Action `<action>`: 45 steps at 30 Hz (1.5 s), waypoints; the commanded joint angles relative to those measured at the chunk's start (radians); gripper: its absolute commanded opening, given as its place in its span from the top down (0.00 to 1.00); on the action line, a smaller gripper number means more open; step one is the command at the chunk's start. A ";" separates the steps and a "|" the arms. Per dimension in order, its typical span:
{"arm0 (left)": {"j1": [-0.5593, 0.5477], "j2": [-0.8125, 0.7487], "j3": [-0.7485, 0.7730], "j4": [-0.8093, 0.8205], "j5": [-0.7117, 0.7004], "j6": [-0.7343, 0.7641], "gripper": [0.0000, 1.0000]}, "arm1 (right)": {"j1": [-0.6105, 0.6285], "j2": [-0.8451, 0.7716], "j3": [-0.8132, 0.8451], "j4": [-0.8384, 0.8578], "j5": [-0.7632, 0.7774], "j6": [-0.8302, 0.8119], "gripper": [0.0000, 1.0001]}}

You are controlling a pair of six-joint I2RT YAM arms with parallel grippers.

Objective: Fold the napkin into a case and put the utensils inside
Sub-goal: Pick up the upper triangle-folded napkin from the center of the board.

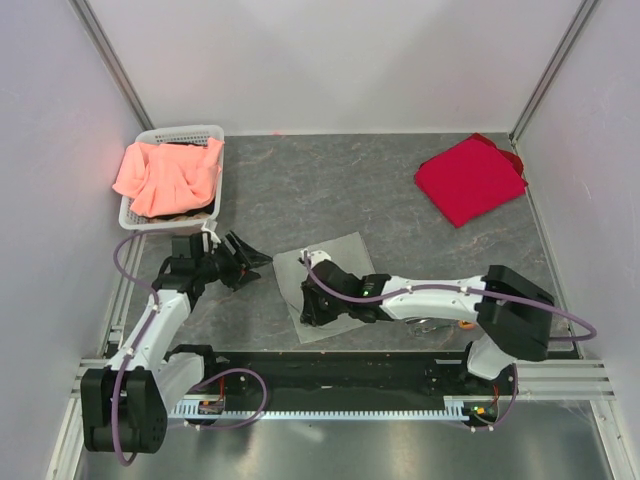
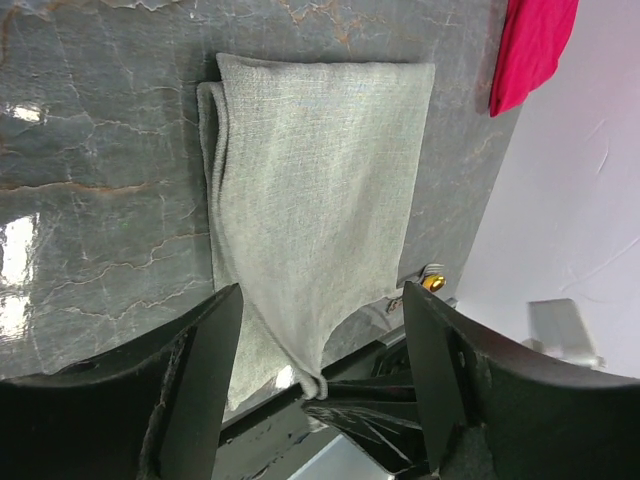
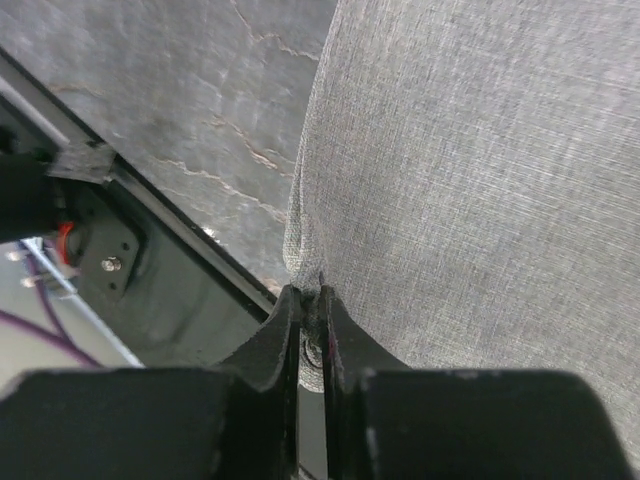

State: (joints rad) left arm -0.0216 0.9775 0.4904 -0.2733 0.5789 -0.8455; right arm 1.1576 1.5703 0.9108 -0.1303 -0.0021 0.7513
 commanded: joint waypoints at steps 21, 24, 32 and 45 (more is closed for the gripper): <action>-0.001 -0.089 0.019 -0.047 -0.011 0.045 0.29 | 0.152 0.307 0.388 -0.433 0.249 -0.129 0.44; -0.001 -0.083 0.019 -0.049 -0.010 0.049 0.29 | 0.155 0.327 0.393 -0.433 0.248 -0.132 0.41; -0.001 -0.080 0.019 -0.043 -0.005 0.051 0.29 | 0.160 0.372 0.405 -0.433 0.243 -0.135 0.34; -0.001 -0.068 0.011 -0.035 -0.004 0.052 0.29 | 0.180 0.370 0.410 -0.457 0.306 -0.144 0.30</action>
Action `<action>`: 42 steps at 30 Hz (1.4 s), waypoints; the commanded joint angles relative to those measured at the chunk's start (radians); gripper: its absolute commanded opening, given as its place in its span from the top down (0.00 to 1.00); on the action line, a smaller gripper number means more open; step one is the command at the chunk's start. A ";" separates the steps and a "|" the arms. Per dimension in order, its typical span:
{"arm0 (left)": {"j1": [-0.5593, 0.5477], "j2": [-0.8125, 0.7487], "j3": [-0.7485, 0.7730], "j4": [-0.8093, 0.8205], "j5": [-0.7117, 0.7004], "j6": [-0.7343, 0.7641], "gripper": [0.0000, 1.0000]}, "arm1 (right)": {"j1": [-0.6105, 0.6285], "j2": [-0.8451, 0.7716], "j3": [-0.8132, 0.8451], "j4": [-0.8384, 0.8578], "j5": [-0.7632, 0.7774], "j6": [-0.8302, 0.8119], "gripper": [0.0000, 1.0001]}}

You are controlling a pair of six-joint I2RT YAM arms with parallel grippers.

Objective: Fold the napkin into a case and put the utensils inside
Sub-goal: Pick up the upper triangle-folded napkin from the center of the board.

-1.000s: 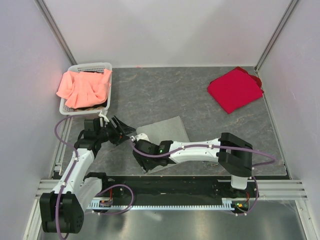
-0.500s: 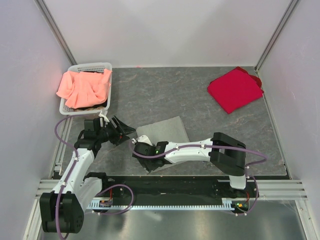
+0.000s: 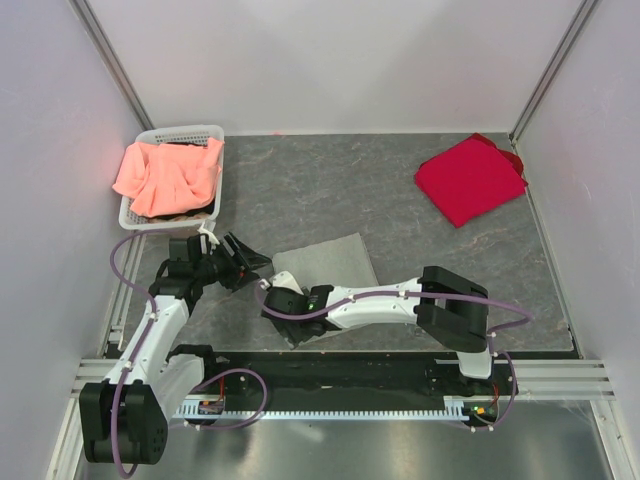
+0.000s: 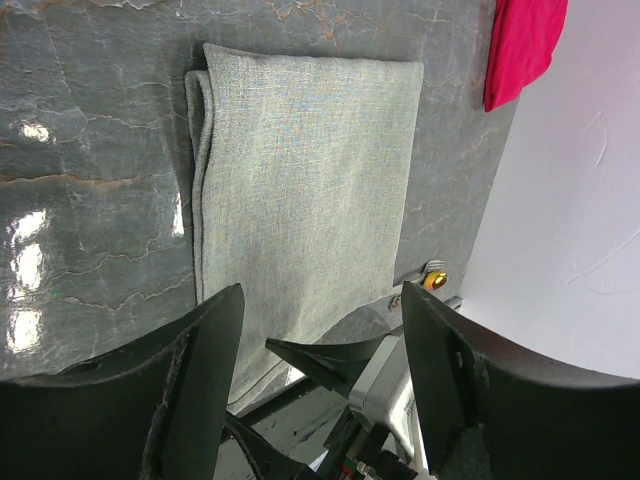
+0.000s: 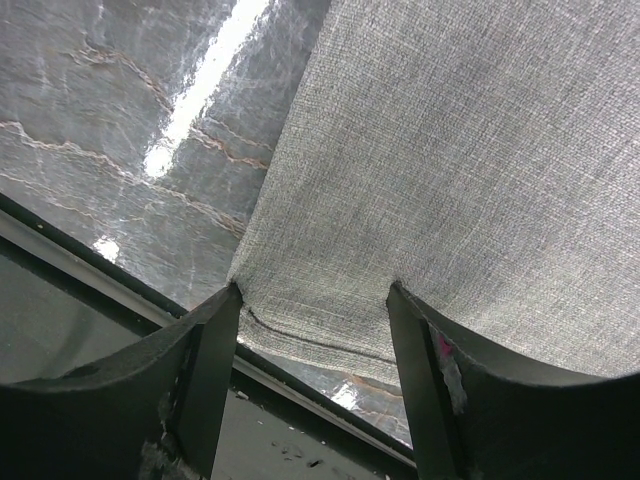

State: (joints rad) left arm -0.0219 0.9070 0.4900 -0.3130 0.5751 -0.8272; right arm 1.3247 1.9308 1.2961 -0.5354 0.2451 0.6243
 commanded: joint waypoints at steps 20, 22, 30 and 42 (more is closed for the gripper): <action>-0.001 -0.037 0.015 -0.015 -0.070 -0.023 0.29 | -0.012 0.066 0.175 -0.069 0.053 -0.028 0.38; -0.001 -0.036 0.013 -0.014 -0.072 -0.024 0.29 | -0.010 0.079 0.169 -0.066 0.043 -0.020 0.39; -0.001 -0.017 0.015 -0.014 -0.075 -0.020 0.29 | 0.005 0.109 0.051 -0.029 0.002 0.031 0.42; -0.001 0.009 0.018 -0.020 -0.086 -0.006 0.26 | -0.002 0.186 -0.046 0.078 -0.032 0.037 0.87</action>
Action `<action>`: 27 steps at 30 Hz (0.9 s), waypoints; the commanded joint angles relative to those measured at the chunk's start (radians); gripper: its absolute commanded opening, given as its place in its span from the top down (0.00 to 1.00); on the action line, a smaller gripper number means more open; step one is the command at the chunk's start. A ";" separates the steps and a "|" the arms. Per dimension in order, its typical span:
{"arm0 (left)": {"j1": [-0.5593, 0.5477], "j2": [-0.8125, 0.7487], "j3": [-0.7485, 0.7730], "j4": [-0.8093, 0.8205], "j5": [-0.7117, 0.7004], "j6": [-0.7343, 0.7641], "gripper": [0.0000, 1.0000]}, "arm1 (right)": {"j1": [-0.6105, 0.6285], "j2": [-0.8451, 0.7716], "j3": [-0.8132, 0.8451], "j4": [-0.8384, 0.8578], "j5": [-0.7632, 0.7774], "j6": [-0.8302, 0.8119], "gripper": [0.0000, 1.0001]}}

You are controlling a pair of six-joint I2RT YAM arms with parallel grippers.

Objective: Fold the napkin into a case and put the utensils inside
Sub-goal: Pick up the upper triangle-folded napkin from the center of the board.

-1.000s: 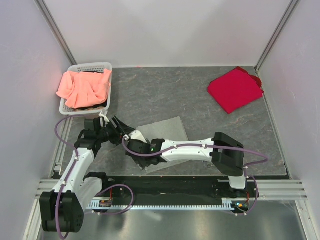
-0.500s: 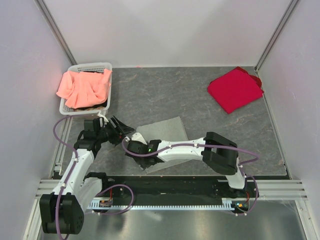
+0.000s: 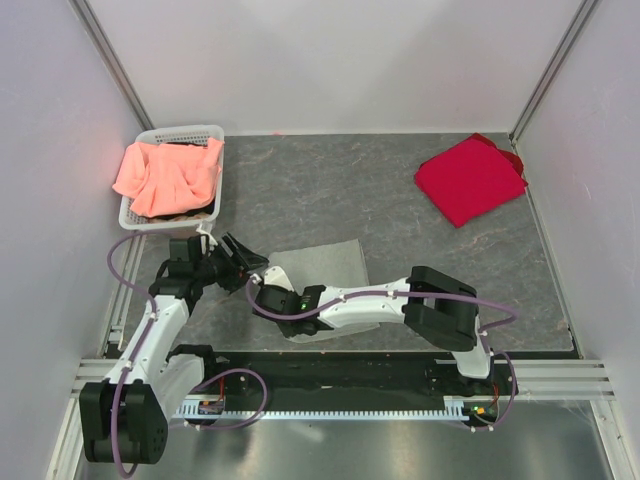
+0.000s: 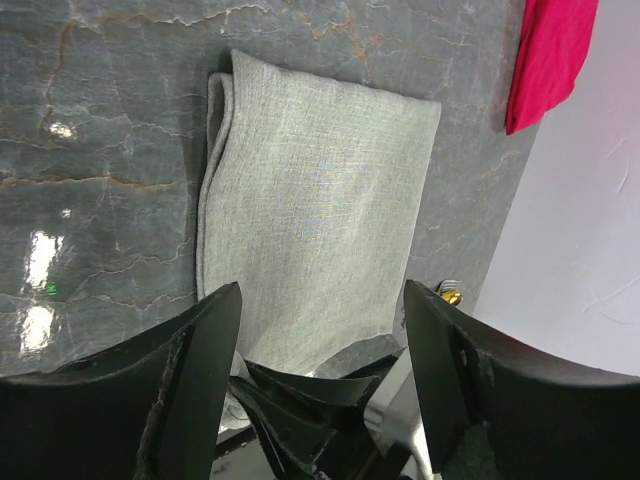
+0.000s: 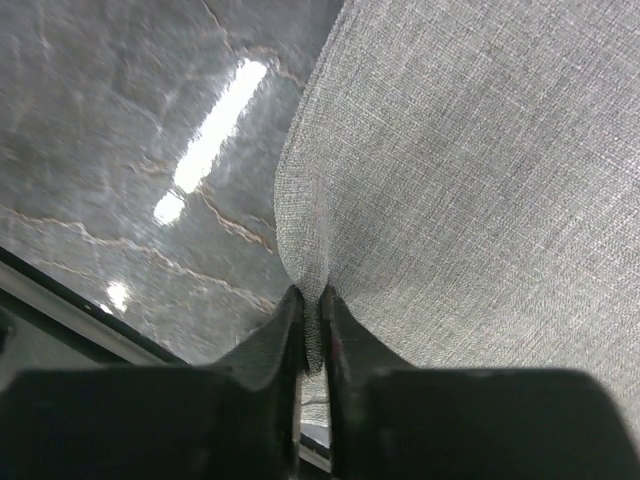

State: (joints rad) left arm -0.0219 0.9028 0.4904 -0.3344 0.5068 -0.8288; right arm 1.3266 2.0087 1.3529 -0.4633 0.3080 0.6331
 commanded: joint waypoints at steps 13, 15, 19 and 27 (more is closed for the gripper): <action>-0.087 0.194 0.008 0.149 -0.024 -0.030 0.26 | -0.118 -0.341 -0.345 0.273 -0.300 0.062 1.00; -0.101 0.220 0.023 0.159 -0.033 -0.036 0.25 | -0.145 -0.385 -0.377 0.317 -0.337 0.077 1.00; -0.134 0.255 0.053 0.169 -0.057 -0.055 0.25 | -0.182 -0.458 -0.474 0.396 -0.386 0.123 1.00; -0.156 0.249 0.051 0.130 -0.151 -0.072 0.25 | -0.265 -0.588 -0.564 0.456 -0.448 0.174 1.00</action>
State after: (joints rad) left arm -0.1669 1.1660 0.5098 -0.2153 0.4191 -0.8650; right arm 1.0931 1.4887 0.8188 -0.0906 -0.0807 0.7643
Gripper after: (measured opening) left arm 0.750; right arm 0.019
